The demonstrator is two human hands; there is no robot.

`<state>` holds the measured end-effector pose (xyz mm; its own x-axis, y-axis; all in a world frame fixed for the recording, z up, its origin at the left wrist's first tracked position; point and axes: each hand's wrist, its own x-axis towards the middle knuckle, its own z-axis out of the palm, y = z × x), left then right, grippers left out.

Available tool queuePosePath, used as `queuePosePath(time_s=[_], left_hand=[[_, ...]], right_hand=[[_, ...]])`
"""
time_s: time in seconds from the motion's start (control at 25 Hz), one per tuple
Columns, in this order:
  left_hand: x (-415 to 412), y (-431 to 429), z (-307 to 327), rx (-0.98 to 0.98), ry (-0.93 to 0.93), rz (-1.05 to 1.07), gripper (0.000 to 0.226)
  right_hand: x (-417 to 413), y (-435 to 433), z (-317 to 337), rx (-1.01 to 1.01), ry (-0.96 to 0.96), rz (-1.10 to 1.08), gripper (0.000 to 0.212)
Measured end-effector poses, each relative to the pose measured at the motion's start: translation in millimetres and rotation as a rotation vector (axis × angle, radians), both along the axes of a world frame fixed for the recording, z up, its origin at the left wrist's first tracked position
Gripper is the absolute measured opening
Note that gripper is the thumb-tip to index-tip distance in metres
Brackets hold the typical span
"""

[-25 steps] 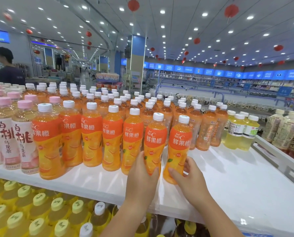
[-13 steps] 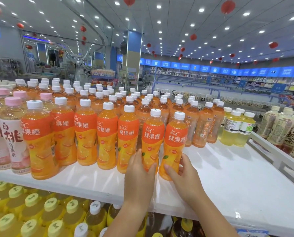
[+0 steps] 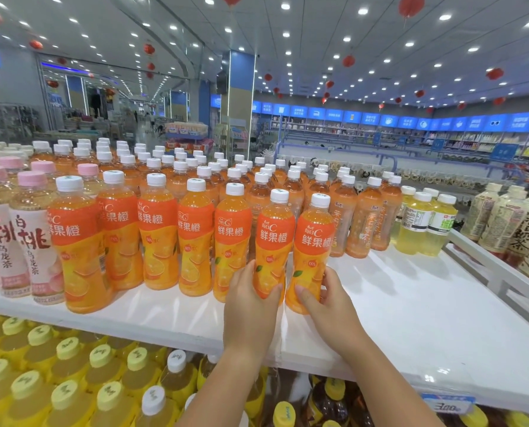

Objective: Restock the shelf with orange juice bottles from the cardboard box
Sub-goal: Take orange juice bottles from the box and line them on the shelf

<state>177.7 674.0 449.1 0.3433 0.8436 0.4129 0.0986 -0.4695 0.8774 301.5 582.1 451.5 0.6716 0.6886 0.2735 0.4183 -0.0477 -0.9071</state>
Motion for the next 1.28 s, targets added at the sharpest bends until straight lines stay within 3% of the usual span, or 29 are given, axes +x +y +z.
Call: queuePosePath(time_s=[0.2, 0.48, 0.72, 0.88, 1.08, 1.28], left_hand=[[-7.2, -2.3, 6.2, 0.049, 0.074, -0.029, 0.040], [-25.4, -9.0, 15.6, -0.040, 0.136, -0.206, 0.007], [-48.4, -8.0, 31.4, -0.212, 0.281, -0.307, 0.051], [-69.7, -14.6, 35.1, -0.202, 0.274, -0.437, 0.049], [-88.0, -25.2, 26.8, -0.173, 0.276, -0.615, 0.026], [-97.8, -57.0, 2.1, -0.185, 0.246, -0.826, 0.037]], right_hand=[[-2.5, -3.4, 4.0, -0.031, 0.021, -0.006, 0.038], [-12.1, -13.3, 9.2, -0.111, 0.000, -0.009, 0.038], [-23.2, -31.4, 12.9, -0.137, 0.030, -0.057, 0.046], [-41.0, -48.9, 6.2, -0.110, -0.044, -0.123, 0.043], [-73.9, -77.7, -1.4, -0.112, 0.006, -0.187, 0.040], [-108.4, -126.5, -22.4, -0.102, 0.036, -0.316, 0.059]])
